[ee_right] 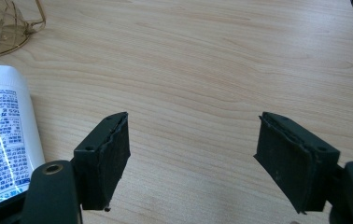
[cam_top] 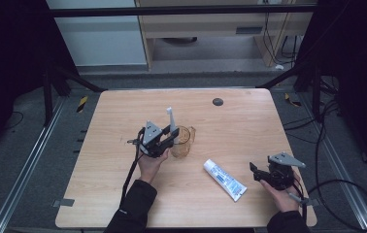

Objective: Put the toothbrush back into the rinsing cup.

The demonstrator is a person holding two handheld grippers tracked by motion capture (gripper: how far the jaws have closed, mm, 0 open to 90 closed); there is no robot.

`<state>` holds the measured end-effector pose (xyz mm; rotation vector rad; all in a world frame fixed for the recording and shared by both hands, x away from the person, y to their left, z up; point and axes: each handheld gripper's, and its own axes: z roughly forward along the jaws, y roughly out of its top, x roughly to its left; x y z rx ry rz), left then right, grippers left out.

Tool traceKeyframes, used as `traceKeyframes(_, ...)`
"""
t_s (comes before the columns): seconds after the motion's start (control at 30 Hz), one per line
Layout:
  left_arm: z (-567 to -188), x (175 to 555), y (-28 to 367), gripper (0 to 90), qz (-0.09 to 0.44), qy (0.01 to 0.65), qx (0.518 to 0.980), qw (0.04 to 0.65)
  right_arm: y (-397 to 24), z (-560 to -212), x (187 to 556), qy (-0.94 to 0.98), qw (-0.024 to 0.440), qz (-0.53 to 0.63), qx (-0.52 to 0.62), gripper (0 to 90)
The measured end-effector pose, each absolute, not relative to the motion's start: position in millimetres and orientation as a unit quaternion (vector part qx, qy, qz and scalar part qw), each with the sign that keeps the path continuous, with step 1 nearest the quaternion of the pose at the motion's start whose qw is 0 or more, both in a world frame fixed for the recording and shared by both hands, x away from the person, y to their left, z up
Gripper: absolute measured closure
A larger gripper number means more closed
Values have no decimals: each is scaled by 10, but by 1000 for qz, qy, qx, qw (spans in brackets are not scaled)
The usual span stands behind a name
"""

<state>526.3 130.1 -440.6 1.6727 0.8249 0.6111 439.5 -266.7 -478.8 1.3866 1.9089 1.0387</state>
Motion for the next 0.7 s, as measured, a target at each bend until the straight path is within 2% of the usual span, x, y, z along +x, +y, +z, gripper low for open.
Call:
traceKeyframes(0.37,-4348,5221,1361,604,259,350,711,553,-2671,-4788,4400,711,278,388,516,254)
traceKeyframes(0.5,-4325,5202,1419,517,248,348,710,561,-2674,-4778,4396,711,279,388,516,258)
traceKeyframes(0.6,-4296,5161,1422,486,240,343,709,567,-2675,-4762,4387,709,282,391,514,262)
traceKeyframes(0.7,-4278,5060,1404,446,258,335,713,559,-2670,-4746,4373,708,281,394,515,263)
